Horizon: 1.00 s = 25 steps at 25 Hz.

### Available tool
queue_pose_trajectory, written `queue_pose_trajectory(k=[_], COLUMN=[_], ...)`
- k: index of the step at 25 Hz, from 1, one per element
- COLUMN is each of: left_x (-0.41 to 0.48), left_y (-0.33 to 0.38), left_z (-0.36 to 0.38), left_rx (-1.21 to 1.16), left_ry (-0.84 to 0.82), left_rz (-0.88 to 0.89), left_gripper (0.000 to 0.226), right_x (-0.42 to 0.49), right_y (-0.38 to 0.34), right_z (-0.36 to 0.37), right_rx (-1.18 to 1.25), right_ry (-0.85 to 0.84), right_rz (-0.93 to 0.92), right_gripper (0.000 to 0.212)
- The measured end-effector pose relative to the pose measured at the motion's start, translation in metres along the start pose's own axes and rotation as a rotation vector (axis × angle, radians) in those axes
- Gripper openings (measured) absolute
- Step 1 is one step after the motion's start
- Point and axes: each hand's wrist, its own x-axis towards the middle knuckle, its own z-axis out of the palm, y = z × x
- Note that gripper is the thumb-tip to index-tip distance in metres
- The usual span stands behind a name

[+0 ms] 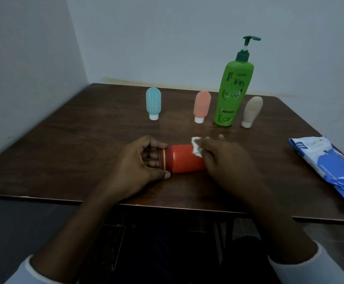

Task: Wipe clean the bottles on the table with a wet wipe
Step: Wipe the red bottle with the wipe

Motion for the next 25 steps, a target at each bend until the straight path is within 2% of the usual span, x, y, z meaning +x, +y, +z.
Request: queue_pose_trajectory(k=[6, 8, 10, 12, 14, 15, 21, 25], left_x=[0.001, 0.001, 0.0, 0.0, 0.0, 0.0, 0.001, -0.001], left_y=[0.0, -0.001, -0.001, -0.004, -0.005, -0.005, -0.004, 0.002], left_z=[0.0, 0.001, 0.0, 0.0, 0.0, 0.001, -0.001, 0.001], left_rx=[0.012, 0.017, 0.026, 0.045, 0.051, 0.053, 0.038, -0.036], left_ry=[-0.004, 0.001, 0.013, 0.027, 0.03, 0.029, 0.022, 0.012], left_rz=[0.027, 0.015, 0.011, 0.018, 0.024, 0.021, 0.011, 0.046], left_gripper=[0.066, 0.066, 0.067, 0.067, 0.066, 0.066, 0.067, 0.068], right_x=[-0.007, -0.008, -0.008, -0.004, -0.001, 0.0, -0.001, -0.004], right_y=[0.049, 0.032, 0.002, -0.032, -0.048, -0.047, 0.02, 0.051], right_z=[-0.015, -0.012, 0.001, 0.012, 0.023, 0.023, -0.002, -0.012], right_rx=[0.059, 0.016, -0.002, 0.004, -0.004, 0.014, 0.037, 0.067], right_ry=[0.012, 0.061, 0.019, -0.116, -0.112, -0.099, 0.03, -0.014], right_rz=[0.167, 0.165, 0.09, -0.06, -0.215, -0.231, 0.02, 0.165], right_gripper=[0.024, 0.031, 0.046, 0.059, 0.058, 0.058, 0.043, 0.038])
